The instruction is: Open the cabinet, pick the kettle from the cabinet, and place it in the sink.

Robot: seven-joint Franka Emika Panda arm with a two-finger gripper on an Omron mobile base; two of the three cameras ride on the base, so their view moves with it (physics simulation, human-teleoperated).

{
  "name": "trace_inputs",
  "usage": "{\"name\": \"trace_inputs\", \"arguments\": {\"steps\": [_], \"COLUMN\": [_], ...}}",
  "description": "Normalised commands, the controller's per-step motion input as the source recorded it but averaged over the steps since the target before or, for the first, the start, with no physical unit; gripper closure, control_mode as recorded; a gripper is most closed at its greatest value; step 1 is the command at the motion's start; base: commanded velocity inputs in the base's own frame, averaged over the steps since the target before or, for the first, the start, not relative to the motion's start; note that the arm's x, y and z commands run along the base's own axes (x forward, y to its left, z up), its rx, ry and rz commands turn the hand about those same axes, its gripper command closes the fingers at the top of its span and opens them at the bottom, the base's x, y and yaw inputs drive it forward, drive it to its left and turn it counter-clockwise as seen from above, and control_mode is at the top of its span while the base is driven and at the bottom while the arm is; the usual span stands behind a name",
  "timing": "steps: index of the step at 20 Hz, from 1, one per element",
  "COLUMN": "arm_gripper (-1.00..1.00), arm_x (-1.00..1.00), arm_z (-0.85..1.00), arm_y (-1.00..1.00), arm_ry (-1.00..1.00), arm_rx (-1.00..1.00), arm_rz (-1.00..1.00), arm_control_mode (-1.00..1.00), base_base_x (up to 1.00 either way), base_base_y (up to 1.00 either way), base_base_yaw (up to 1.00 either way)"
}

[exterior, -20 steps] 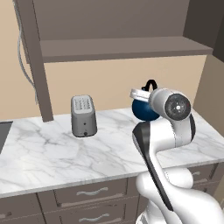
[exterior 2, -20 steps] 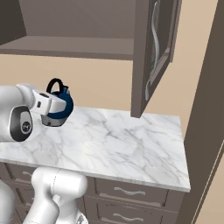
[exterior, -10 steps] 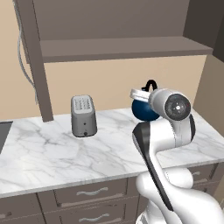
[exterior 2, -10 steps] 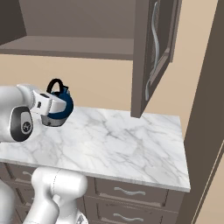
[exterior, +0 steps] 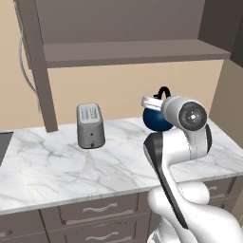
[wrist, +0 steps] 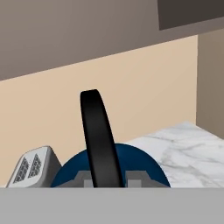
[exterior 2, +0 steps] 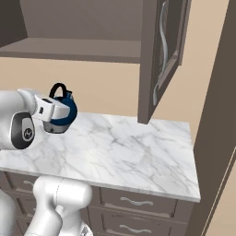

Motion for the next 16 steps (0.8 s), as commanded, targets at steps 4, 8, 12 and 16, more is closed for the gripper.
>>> {"name": "trace_inputs", "arguments": {"steps": [4,8,12,16], "arm_gripper": [1.0,1.0,1.0,1.0], "arm_x": [0.0,0.0,0.0,0.0], "arm_z": [0.0,0.0,0.0,0.0], "arm_y": [0.0,0.0,0.0,0.0], "arm_ry": [0.0,0.0,0.0,0.0], "arm_rx": [0.0,0.0,0.0,0.0], "arm_rz": [0.0,0.0,0.0,0.0], "arm_control_mode": [1.0,1.0,1.0,1.0], "base_base_x": [-0.36,-0.56,-0.59,-0.6], "base_base_y": [-0.02,0.0,0.01,0.09], "base_base_yaw": [-0.15,-0.17,-0.1,0.03]}}
